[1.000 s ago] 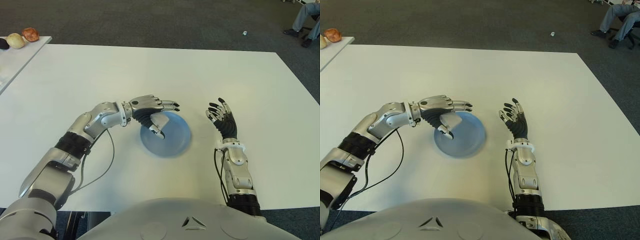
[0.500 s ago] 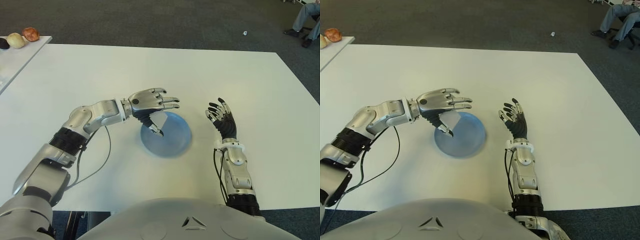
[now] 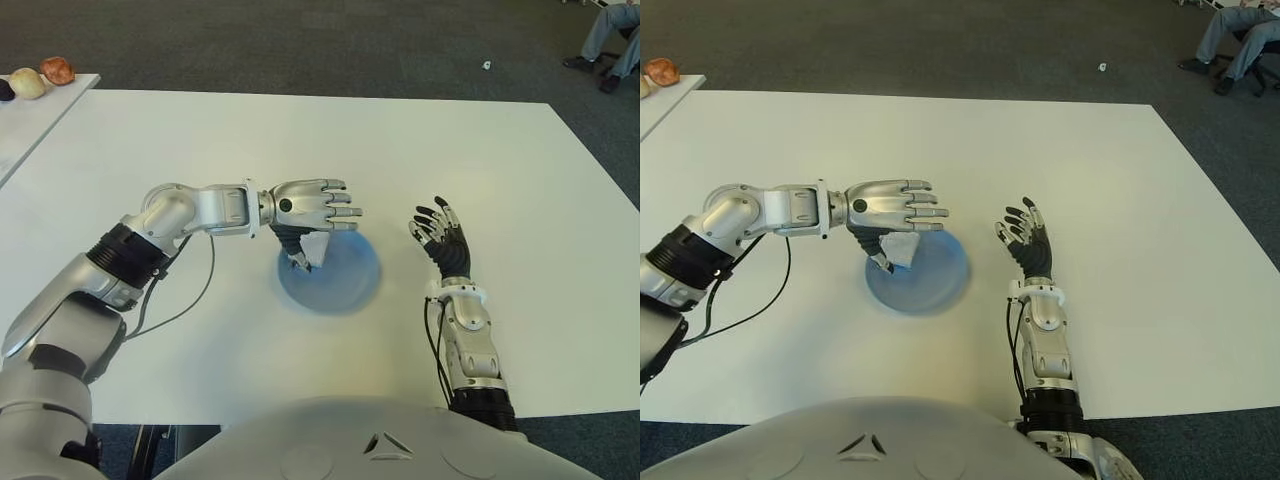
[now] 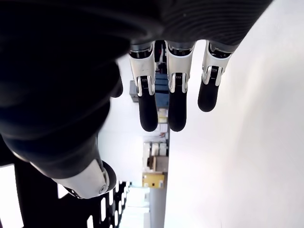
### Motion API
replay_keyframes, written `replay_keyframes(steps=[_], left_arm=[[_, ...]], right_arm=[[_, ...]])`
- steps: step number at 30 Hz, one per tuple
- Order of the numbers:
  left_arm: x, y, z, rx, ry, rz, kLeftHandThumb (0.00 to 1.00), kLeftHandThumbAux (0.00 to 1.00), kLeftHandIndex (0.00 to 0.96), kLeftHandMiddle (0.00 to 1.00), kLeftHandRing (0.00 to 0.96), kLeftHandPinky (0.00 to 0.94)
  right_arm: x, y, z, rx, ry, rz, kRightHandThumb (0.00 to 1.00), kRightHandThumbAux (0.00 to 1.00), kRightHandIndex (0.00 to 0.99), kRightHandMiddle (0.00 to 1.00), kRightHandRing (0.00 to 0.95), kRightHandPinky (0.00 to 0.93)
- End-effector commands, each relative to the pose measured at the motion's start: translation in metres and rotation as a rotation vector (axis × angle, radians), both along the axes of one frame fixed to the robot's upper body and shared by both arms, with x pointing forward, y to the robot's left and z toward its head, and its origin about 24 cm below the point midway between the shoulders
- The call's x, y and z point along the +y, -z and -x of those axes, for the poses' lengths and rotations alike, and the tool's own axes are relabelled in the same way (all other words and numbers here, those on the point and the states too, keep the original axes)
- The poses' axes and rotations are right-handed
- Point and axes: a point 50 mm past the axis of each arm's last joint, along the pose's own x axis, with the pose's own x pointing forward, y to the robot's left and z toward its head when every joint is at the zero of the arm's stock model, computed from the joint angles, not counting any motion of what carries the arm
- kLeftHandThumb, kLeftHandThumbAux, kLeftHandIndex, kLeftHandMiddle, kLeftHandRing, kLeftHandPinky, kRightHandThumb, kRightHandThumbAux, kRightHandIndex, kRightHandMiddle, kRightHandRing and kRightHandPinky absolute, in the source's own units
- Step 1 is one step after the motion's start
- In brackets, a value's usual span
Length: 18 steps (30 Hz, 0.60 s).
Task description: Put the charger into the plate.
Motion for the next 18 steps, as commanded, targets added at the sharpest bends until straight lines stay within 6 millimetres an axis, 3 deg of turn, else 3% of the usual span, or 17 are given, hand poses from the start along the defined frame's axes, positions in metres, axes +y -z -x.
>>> replay_keyframes(steps=[1,18], left_arm=[[0.0021,0.0019,-0.0003,0.014,0.015,-0.038,0.121,0.184,0.0,0.0,0.0,0.0],[0.0039,0.0001,-0.0015,0.132,-0.046,0.011,0.152,0.174,0.0,0.0,0.0,0.0]], right_arm=[[0.0034,0.0012,-0.0005,0.001,-0.003,-0.002,0.01,0.771,0.057,0.267,0.249,0.201],[0.0026,0.002,-0.0011,0.006,-0.003,0.009,0.0,0.749,0.055,0.26,0.243,0.177]])
